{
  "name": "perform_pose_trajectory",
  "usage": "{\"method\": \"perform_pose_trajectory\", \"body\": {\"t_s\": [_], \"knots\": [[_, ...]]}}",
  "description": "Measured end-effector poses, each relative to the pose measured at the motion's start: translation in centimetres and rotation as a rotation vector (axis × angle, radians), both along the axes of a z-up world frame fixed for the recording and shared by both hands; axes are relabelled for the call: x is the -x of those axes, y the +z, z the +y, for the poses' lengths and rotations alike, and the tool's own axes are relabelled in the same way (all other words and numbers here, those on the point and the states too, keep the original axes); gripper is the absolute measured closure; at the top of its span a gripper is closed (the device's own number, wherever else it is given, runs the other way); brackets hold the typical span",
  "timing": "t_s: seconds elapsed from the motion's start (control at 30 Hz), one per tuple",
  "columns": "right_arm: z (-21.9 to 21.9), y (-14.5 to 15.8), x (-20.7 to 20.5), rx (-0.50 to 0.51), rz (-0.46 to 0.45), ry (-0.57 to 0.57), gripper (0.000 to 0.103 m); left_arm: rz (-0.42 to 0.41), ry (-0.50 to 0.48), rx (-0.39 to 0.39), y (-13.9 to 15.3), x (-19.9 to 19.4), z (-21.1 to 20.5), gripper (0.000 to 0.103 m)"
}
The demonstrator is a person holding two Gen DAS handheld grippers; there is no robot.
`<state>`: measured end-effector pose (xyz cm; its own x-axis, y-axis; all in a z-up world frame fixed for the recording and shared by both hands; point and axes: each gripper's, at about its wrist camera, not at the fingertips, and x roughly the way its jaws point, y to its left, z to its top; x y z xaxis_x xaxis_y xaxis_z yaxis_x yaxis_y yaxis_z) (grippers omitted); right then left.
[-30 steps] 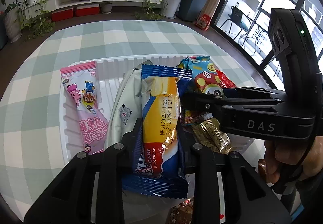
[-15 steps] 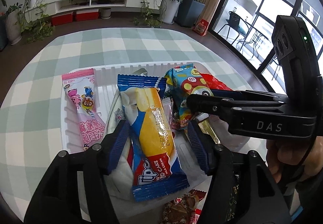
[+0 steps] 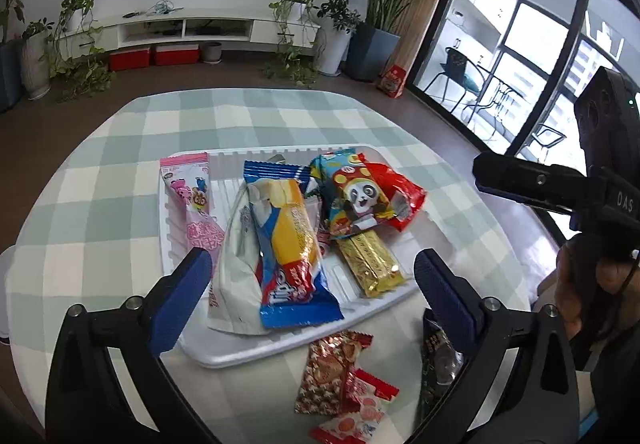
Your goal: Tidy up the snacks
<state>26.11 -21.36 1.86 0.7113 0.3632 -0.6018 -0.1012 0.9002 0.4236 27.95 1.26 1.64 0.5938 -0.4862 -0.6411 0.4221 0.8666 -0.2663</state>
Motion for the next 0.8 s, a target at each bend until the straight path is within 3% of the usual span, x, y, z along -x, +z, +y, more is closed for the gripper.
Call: {"method": "perform_pose_trajectory", "body": {"t_s": [0.2, 0.33, 0.4, 0.57, 0.8], "knots": [[-2.4, 0.0, 7.5, -0.098, -0.042, -0.048, 0.004, -0.068, -0.044, 0.051, 0.7, 6.0, 0.9, 0.000], [-3.3, -2.4, 11.4, -0.096, 0.009, -0.125, 0.004, 0.055, -0.036, 0.011, -0.5, 8.6, 1.1, 0.000], [-3.5, -4.1, 12.6, -0.091, 0.066, -0.165, 0.004, 0.053, -0.019, 0.005, -1.1, 9.9, 1.4, 0.000], [-3.5, -7.5, 13.5, -0.123, 0.182, -0.171, 0.013, 0.057, -0.080, -0.017, -2.3, 12.5, 0.9, 0.000], [-1.5, -7.0, 14.0, -0.089, 0.146, -0.130, 0.021, 0.035, -0.153, -0.074, -2.7, 13.1, -1.0, 0.003]]}}
